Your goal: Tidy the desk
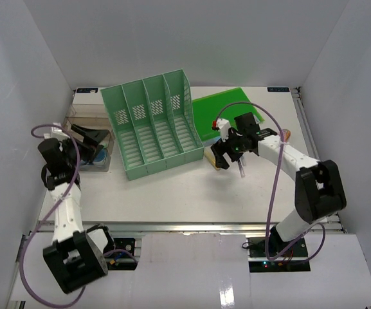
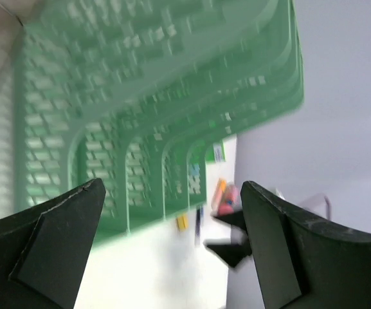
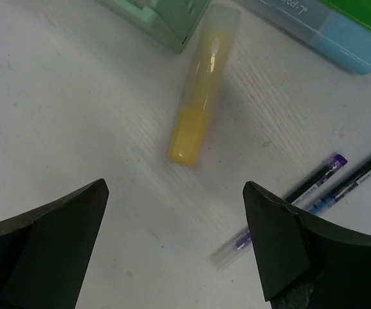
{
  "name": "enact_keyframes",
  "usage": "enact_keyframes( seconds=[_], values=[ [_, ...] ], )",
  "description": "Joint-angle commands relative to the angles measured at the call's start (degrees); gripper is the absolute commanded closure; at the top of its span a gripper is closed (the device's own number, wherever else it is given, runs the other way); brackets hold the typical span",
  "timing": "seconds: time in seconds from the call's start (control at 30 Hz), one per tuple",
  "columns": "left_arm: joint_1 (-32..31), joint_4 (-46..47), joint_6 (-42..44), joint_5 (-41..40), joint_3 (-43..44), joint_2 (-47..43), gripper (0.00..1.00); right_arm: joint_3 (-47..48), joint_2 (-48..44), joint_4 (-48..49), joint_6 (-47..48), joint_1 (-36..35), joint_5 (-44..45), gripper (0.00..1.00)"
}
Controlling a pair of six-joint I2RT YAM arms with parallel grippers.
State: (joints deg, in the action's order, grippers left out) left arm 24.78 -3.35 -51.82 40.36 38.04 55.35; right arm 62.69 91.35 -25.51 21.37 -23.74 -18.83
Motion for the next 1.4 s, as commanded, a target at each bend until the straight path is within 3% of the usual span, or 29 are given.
enact_keyframes(
  seconds=[0.0, 0.1, 0.23, 0.43, 0.53, 0.63, 0.73, 0.83, 1.03, 1.13, 1.37],
  values=[
    [-1.6, -1.2, 1.1, 11.3, -6.7, -14.3, 0.02, 4.0, 7.0, 3.5, -3.8, -1.9, 6.2, 0.02],
    [-3.9, -1.5, 0.2, 13.3, -8.0, -18.1, 0.02, 4.5, 9.0, 4.0, -4.1, -2.4, 6.5, 0.01],
    [-6.1, -1.7, -1.9, 15.0, -10.3, -20.3, 0.02, 5.5, 11.4, 4.6, -5.1, -3.8, 6.4, 0.09],
    [-10.4, -0.7, -4.8, 11.2, -12.9, -22.9, 0.02, 6.9, 15.0, 4.6, -6.1, -4.4, 8.5, 0.29],
    [-17.1, 2.4, -7.5, 7.0, -15.4, -24.9, 0.02, 6.7, 16.1, 4.5, -6.5, -4.4, 8.9, 0.53],
    [-22.5, 5.0, -8.8, 2.8, -16.8, -24.7, 0.02, 5.6, 16.0, 4.9, -6.3, -4.4, 9.6, 0.62],
    [-30.0, 6.6, -9.9, -1.8, -17.6, -22.9, 0.02, 3.7, 15.6, 5.5, -6.2, -4.4, 10.9, 0.78],
    [-38.9, 9.7, -11.1, -7.6, -17.7, -19.3, 0.02, 2.2, 14.4, 5.4, -6.3, -4.2, 12.7, 0.92],
    [-58.1, 20.0, -11.6, -21.6, -13.6, -3.5, 0.02, -1.2, 4.3, 4.8, -6.6, 0.6, 7.8, 0.92],
    [-63.4, 23.8, -11.3, -25.5, -8.8, 6.7, 0.02, -2.3, -1.2, 2.3, -5.8, 3.7, 3.9, 0.92],
    [-69.5, 31.1, -14.1, -30.1, 4.7, 28.4, 0.08, -7.7, -15.2, -1.2, -5.0, 6.9, -3.8, 0.92]
  ],
)
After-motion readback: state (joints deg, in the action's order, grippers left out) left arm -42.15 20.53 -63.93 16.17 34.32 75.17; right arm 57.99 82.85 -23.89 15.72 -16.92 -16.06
